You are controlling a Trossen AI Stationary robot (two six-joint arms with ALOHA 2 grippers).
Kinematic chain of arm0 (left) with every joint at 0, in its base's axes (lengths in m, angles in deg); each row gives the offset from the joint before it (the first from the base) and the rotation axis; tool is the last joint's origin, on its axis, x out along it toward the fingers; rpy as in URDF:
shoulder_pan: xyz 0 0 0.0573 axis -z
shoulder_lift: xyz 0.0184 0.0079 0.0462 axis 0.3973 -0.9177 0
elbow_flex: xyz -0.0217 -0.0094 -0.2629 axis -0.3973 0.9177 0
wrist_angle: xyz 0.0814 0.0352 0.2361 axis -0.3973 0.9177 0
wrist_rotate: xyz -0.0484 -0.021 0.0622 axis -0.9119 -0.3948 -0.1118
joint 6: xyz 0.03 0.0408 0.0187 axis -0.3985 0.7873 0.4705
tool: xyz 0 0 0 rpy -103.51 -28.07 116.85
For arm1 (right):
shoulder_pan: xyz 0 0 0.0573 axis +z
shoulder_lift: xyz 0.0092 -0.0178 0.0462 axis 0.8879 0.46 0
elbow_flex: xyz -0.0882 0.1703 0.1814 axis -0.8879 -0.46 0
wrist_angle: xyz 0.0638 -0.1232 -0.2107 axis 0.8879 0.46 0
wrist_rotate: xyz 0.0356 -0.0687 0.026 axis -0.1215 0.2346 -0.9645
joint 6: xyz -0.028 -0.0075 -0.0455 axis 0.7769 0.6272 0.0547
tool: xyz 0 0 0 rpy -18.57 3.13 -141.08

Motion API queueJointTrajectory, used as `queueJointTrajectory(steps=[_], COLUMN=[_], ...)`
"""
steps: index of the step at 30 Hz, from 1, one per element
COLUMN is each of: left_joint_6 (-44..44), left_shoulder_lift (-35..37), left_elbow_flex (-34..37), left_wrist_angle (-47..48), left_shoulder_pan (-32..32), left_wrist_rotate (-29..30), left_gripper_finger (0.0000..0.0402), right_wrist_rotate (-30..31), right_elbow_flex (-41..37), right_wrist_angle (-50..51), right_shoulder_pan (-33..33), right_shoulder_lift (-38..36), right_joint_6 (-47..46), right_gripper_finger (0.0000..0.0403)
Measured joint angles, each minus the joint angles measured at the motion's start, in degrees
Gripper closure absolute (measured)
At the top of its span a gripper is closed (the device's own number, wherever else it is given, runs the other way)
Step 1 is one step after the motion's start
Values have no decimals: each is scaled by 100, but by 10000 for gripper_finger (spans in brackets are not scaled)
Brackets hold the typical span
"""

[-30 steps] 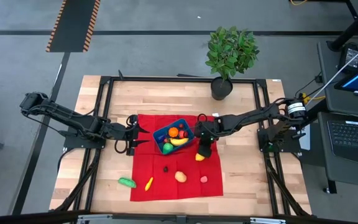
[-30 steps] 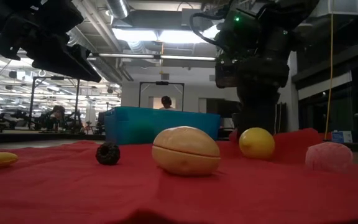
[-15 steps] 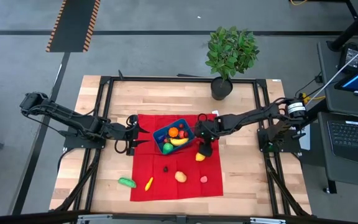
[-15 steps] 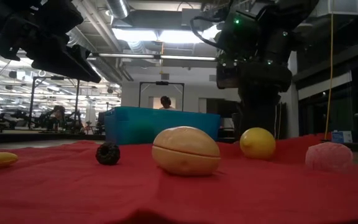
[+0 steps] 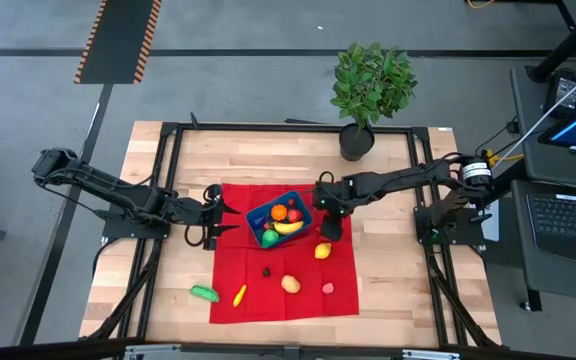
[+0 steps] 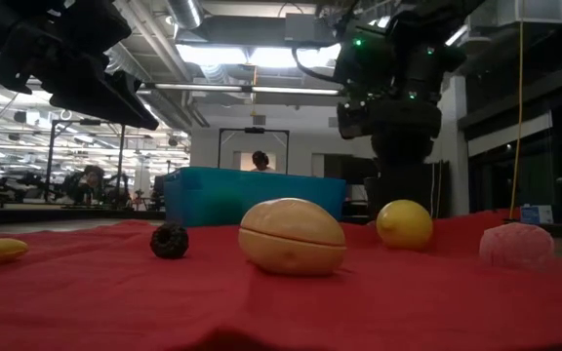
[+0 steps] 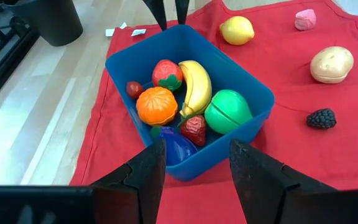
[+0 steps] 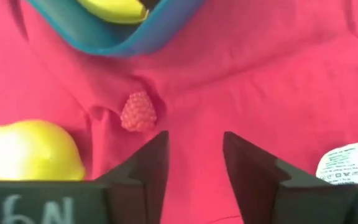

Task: Pick and placing Produce into tupperware
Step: Put the raspberry into the blue bin

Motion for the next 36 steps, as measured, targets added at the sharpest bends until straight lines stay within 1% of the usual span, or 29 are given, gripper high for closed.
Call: queueJointTrajectory(steps=[6, 10, 11, 15, 18, 28, 36], left_joint_6=[-2, -3, -4, -7, -7, -7, -7], left_shoulder_lift=[0, 2, 0, 0, 1, 0, 1], left_elbow_flex=[0, 0, 0, 0, 0, 0, 0], left_wrist_angle=[0, 0, -2, 0, -2, -2, -2], left_shoulder_pan=[2, 2, 0, 0, 0, 2, 2], left_wrist_rotate=[0, 0, 0, 0, 0, 0, 2], left_gripper_finger=[234, 234, 234, 234, 234, 234, 234], right_wrist_rotate=[-4, -9, -3, 4, 3, 136, 245], right_elbow_flex=[-13, -191, -238, -376, -465, -653, -796], right_wrist_angle=[20, -2, -22, -201, -295, -364, -435], right_shoulder_pan=[-6, -98, -119, -172, -198, -304, -541], right_shoulder_lift=[11, 22, 22, 22, 22, 26, 9], right_joint_6=[-101, -268, -271, -293, -278, -207, -128], right_gripper_finger=[329, 388, 395, 391, 397, 399, 399])
